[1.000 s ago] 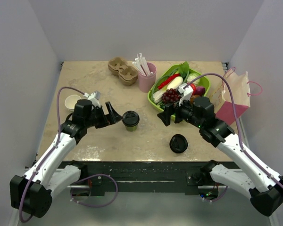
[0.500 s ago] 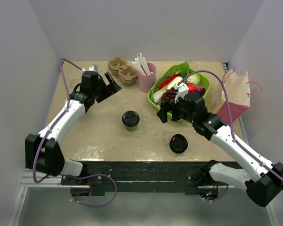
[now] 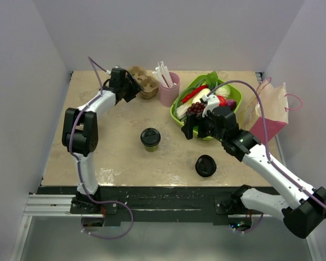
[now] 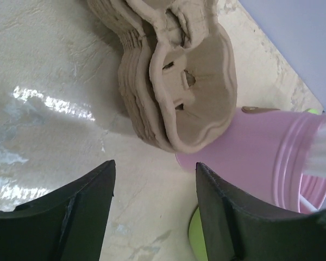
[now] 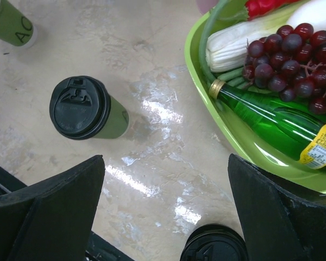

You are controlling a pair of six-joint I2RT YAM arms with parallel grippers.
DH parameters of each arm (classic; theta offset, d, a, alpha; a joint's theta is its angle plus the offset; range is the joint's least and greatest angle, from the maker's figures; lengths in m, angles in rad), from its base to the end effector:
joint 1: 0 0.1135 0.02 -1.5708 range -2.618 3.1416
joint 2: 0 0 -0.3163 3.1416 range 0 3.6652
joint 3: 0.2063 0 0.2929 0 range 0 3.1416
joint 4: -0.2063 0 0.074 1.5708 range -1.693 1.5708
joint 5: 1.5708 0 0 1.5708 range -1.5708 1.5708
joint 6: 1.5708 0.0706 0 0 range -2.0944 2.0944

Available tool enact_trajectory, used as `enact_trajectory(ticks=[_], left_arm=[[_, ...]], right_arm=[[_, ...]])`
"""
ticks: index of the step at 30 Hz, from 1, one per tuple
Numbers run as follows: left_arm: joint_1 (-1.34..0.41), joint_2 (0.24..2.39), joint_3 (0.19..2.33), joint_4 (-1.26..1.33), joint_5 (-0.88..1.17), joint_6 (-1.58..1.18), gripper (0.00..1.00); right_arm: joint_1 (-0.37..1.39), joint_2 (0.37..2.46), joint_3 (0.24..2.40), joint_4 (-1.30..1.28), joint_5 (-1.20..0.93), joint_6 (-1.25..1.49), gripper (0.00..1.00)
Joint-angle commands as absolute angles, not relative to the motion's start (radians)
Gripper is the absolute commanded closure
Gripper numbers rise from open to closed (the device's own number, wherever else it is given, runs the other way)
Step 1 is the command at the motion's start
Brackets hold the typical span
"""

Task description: Pack the takeout coffee

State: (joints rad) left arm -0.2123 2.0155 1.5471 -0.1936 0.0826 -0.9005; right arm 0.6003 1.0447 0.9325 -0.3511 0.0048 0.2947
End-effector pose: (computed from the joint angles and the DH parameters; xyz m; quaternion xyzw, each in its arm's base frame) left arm 0.5392 -0.1222 0.2344 -0.2858 0.8512 -0.2631 0.3528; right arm 0.2330 0.1591 0.3499 -0.1282 0.8408 0.2257 0.4750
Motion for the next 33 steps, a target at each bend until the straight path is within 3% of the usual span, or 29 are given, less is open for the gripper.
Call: enact_trajectory(ticks=[1, 13, 24, 33], left_arm=[[-0.206, 2.068, 1.618, -0.062, 0.104, -0.968, 0.35], [-0.201, 2.132, 1.606, 0.11, 0.15, -1.046, 0.38], [-0.195, 2.171, 1.697, -0.039, 0.13, -1.035, 0.43], [-0.192, 2.128, 1.628, -0.017, 0.054, -1.057, 0.43]], right_arm=[[0.6, 1.029, 0.969, -0.345, 0.098, 0.324, 0.02], [0.598, 1.094, 1.005, -0.365, 0.163, 0.296, 0.02], [0.6, 1.158, 1.057, -0.371, 0.201, 0.262, 0.02], [0.598, 1.178, 1.072, -0.373, 0.212, 0.25, 0.02]])
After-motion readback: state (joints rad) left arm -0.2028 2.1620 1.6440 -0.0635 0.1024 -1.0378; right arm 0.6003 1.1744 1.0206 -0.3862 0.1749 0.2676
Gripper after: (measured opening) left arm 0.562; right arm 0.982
